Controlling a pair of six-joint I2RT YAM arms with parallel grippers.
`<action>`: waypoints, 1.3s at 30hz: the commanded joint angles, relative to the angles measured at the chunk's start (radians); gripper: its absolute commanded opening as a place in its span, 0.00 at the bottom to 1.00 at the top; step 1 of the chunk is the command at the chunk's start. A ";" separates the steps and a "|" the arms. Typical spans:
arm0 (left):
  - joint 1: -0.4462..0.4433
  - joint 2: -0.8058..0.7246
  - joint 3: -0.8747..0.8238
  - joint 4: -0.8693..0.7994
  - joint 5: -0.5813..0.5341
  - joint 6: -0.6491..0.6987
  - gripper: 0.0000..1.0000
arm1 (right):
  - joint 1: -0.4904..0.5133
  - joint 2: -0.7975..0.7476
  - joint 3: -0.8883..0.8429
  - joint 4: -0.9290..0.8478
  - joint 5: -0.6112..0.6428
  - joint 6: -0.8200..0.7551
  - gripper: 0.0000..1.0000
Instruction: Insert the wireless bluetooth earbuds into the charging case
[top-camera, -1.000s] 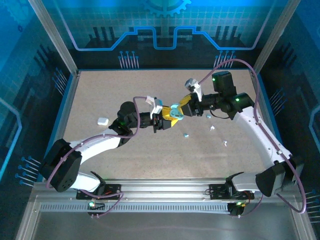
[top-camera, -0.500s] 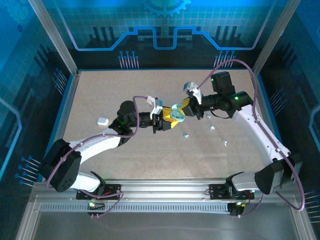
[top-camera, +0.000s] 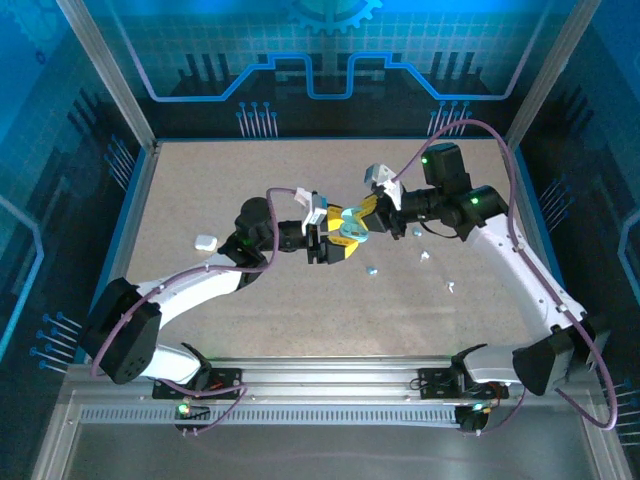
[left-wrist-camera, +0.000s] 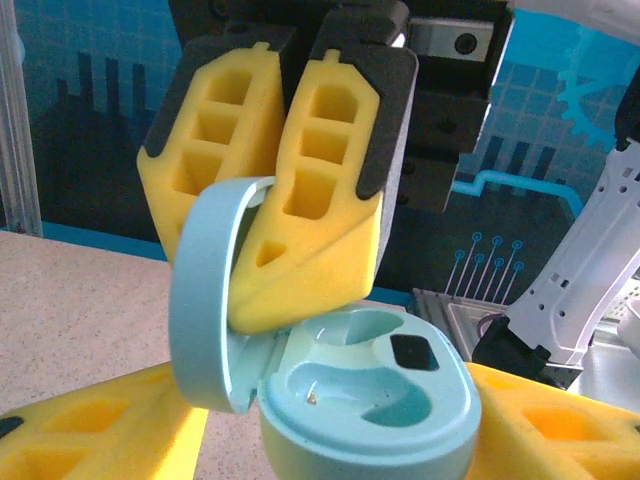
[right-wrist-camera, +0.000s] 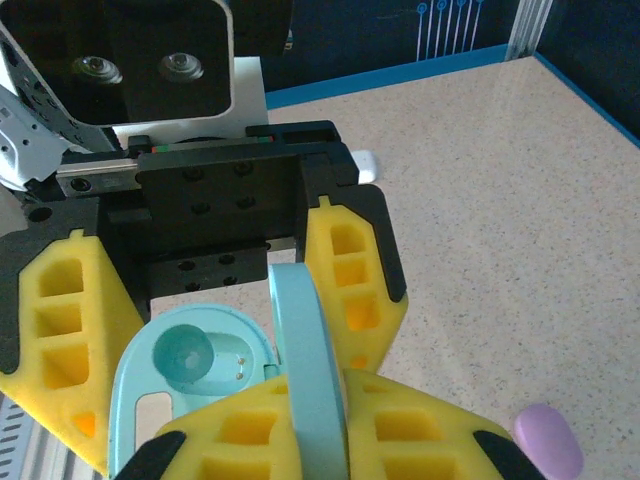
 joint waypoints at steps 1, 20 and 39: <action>-0.002 0.015 0.032 -0.006 -0.005 -0.012 0.64 | 0.025 -0.025 -0.009 0.026 0.026 0.005 0.01; -0.012 0.014 0.043 -0.028 -0.015 0.020 0.48 | 0.039 -0.031 -0.018 0.045 0.051 0.024 0.03; -0.011 -0.012 -0.007 0.016 -0.071 0.065 0.34 | 0.015 -0.071 0.009 0.101 0.126 0.228 0.40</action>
